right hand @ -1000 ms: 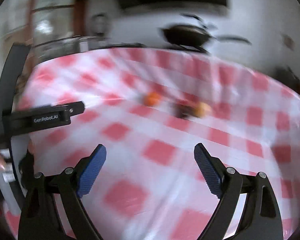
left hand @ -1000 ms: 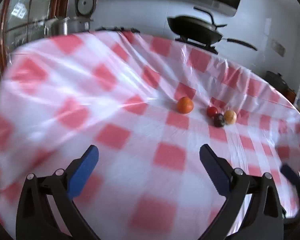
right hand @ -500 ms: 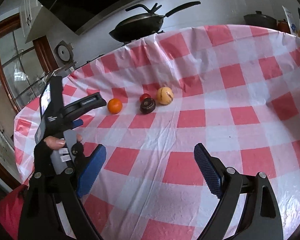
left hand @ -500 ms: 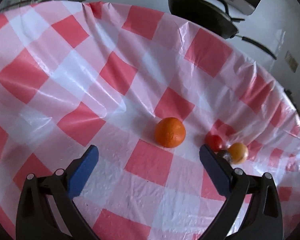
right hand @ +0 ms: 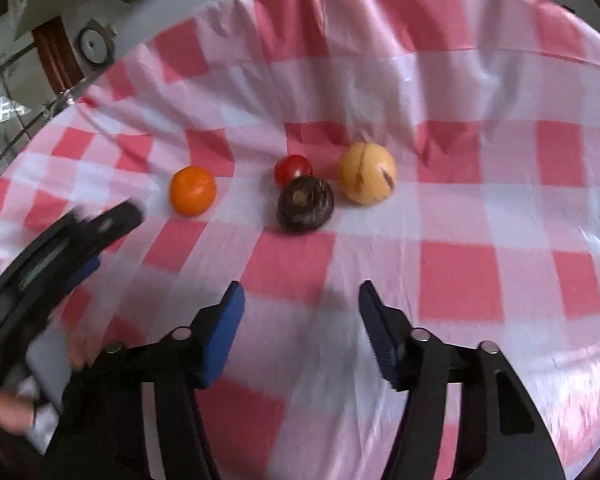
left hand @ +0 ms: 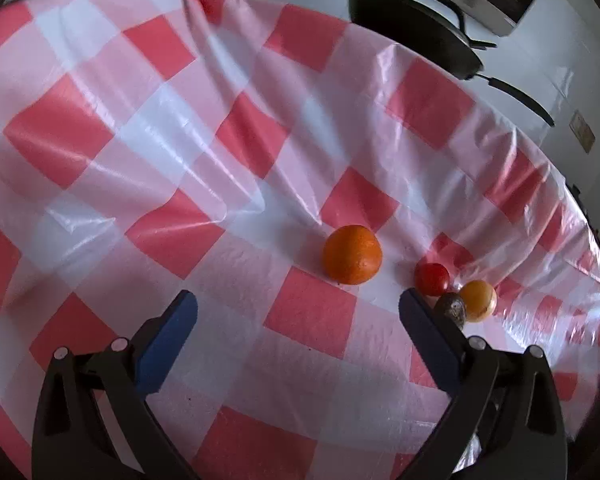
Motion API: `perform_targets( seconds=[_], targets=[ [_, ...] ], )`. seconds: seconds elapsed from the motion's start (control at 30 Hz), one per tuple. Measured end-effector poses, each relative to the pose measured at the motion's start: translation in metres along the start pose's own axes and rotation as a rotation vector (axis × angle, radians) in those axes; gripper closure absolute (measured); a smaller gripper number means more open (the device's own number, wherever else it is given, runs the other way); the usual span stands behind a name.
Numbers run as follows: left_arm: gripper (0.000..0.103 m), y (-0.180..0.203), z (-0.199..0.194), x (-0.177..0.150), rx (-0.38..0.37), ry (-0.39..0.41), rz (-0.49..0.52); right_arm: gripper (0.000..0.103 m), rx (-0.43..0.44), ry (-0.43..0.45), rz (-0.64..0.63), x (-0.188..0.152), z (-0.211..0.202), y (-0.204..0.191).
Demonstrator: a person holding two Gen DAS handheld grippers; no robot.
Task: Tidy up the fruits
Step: 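Grasp the last dark mangosteen with the right tool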
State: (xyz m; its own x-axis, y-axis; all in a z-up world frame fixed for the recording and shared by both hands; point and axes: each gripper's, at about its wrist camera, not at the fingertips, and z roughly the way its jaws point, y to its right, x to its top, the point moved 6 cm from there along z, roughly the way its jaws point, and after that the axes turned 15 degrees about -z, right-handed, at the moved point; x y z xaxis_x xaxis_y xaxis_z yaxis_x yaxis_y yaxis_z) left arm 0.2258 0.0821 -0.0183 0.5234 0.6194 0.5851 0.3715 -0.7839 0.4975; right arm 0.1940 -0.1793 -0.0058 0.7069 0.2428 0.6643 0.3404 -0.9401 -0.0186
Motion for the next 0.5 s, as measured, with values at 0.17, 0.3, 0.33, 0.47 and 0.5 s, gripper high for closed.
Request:
perform_targets(
  seconds=[0.17, 0.3, 0.33, 0.47, 0.5],
  targets=[
    [0.002, 0.000, 0.001, 0.000, 0.009, -0.004, 0.004, 0.049, -0.031, -0.027, -0.011, 0.022, 0.023, 0.003],
    [0.002, -0.001, 0.001, 0.001, 0.008, -0.006, -0.003, 0.053, -0.064, -0.041, -0.032, 0.032, 0.038, -0.002],
    [0.002, -0.002, 0.001, 0.001, 0.007, -0.007, -0.006, 0.054, -0.070, -0.043, -0.038, 0.034, 0.040, -0.003],
    [0.002, -0.003, 0.001, 0.002, 0.007, -0.011, -0.008, 0.064, -0.099, -0.048, -0.076, 0.035, 0.042, -0.004],
    [0.002, -0.002, 0.001, 0.002, 0.007, -0.012, -0.005, 0.064, -0.092, -0.042, -0.056, 0.031, 0.037, -0.002]
  ],
)
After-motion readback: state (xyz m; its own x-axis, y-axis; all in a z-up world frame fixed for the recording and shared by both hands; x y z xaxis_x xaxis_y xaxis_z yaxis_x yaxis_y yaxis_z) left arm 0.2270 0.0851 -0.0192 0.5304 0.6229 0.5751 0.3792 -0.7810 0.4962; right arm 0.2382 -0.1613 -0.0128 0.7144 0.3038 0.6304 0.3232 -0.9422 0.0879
